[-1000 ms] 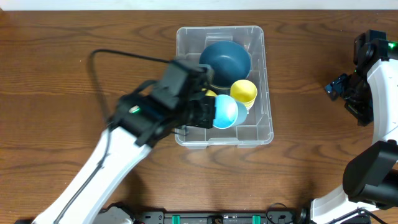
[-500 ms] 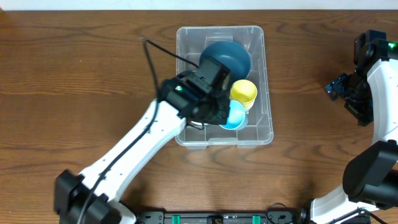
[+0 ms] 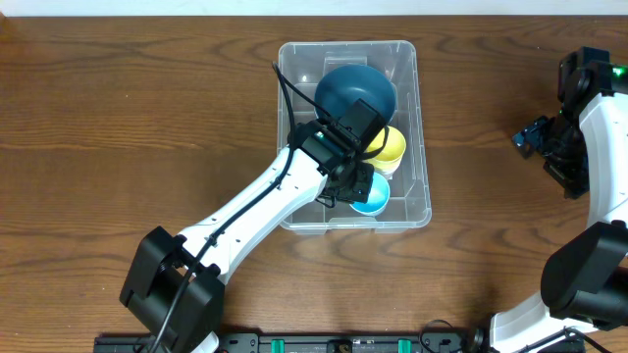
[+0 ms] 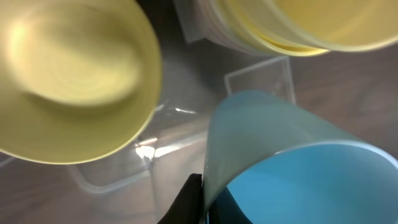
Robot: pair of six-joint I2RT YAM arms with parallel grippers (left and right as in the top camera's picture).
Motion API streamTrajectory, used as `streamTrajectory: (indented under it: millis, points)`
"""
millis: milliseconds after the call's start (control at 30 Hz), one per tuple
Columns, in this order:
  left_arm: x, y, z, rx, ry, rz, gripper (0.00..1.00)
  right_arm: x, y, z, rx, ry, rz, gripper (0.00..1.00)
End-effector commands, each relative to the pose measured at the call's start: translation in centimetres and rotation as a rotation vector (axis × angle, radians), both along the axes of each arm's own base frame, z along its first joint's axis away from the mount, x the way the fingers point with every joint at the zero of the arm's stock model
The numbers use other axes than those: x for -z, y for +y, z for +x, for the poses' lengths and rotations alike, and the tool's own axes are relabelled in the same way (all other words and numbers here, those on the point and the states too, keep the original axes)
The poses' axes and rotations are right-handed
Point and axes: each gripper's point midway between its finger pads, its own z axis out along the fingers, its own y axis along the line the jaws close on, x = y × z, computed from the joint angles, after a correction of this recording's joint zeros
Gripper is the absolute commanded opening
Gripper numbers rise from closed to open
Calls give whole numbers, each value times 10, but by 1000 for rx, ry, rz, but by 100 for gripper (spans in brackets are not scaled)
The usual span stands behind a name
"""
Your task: Pack container
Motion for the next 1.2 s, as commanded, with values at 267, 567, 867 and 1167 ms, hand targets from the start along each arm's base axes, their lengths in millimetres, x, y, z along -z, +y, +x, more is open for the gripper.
streamTrajectory:
  millis: [267, 567, 867, 1167]
  points:
    - [10, 9, 17, -9, -73, 81, 11, 1, -3, -1, 15, 5, -10, 99]
    - [26, 8, 15, -2, -39, 111, 11, 1, -3, -1, 15, 5, -10, 99]
    - [-19, 12, 31, -30, -106, 62, 42, 1, -3, -1, 15, 5, -10, 99]
    - [-112, 15, 61, -58, -281, -63, 52, 1, -3, -1, 15, 5, -10, 99]
